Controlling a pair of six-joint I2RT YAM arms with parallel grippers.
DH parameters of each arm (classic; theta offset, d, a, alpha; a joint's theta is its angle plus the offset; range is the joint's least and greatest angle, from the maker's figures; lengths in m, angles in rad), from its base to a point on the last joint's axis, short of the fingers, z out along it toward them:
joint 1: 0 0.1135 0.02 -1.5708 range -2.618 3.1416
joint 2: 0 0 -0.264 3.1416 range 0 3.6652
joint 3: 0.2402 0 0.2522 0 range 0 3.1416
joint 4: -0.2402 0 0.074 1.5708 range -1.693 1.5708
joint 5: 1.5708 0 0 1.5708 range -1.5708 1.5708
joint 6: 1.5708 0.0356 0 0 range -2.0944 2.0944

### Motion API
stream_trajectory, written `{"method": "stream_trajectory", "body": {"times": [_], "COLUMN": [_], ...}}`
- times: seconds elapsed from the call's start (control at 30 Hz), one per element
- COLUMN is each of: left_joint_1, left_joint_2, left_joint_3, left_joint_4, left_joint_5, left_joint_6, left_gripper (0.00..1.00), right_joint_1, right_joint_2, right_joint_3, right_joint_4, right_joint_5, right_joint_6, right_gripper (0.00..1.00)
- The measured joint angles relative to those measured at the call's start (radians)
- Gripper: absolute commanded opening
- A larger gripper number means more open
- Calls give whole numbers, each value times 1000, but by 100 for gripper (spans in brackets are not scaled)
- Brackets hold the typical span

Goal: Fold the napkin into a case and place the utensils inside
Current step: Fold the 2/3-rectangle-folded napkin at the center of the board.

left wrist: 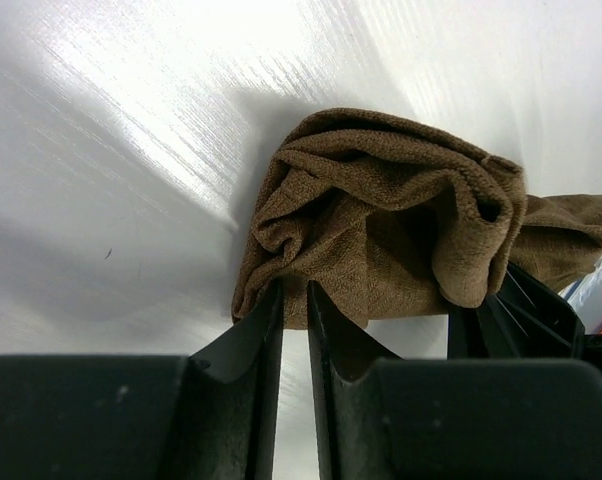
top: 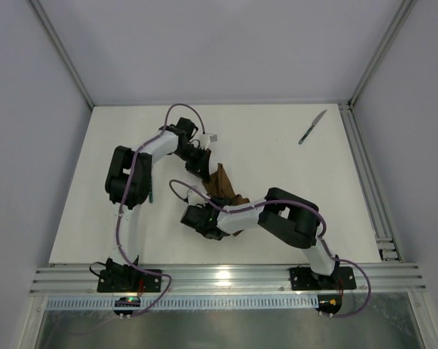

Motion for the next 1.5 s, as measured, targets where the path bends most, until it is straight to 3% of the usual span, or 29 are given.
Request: {"method": "stream_trajectory", "body": {"times": [0.23,0.53,1.0,1.1,1.2,1.4,1.5], "left_joint_1": [35,44,-108,-123,-132,-137,-137], "left_joint_2": [0,-61,24,53,72,71,58], "left_joint_3": [69,106,272,273,273,251,211], "left_joint_4": [-49,-81,-62,-68,-85,-103,-99], "left_joint_5": [27,73,-10,-45,-81,-138,-149], "left_joint_6": [26,49,24,27,35,57,61], "left_gripper": [30,63,72,69,60,26,17], "right_joint_1": [3,3,5,5,4,3,3], "right_joint_2": [13,14,19,19,19,18,18], "right_joint_3": [18,20,20,20,20,20,20], "right_joint_4": [-31,-47,-42,-42,-42,-42,-43], "right_joint_5": [13,15,26,26,26,26,26], "right_joint_6": [16,29,29,29,29,32,34], "right_gripper": [4,4,4,4,4,4,4]}}
